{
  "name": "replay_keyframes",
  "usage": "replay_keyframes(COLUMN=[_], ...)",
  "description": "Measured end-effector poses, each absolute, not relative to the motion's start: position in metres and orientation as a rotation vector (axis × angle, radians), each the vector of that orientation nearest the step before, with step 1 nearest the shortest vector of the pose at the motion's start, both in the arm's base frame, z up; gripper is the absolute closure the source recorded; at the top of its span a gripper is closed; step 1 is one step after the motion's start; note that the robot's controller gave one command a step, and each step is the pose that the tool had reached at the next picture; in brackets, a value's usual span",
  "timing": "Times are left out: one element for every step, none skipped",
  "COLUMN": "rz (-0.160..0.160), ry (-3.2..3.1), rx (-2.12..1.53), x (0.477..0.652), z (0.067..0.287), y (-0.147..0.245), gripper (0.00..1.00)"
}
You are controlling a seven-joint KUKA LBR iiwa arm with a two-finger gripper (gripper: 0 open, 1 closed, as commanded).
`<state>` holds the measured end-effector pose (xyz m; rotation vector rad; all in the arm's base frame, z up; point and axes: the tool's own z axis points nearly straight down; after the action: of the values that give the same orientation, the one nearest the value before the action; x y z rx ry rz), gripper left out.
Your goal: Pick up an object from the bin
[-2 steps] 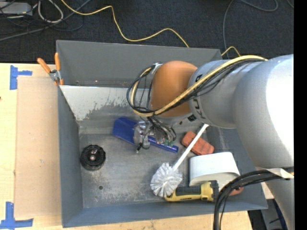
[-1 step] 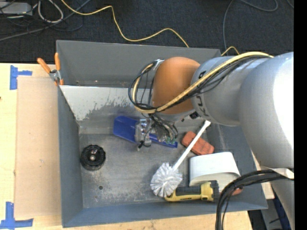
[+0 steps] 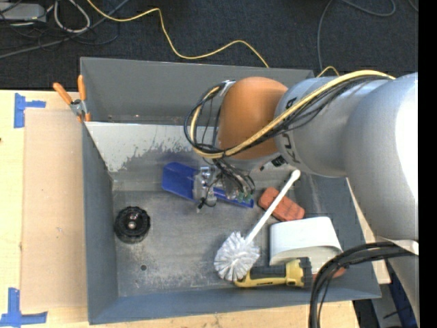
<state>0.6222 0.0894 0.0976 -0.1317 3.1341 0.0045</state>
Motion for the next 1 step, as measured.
replay_keyframes(rz=[0.004], ry=[3.138], rx=[-0.131], x=[0.6211], z=[0.1147], y=[0.0893], gripper=[1.00])
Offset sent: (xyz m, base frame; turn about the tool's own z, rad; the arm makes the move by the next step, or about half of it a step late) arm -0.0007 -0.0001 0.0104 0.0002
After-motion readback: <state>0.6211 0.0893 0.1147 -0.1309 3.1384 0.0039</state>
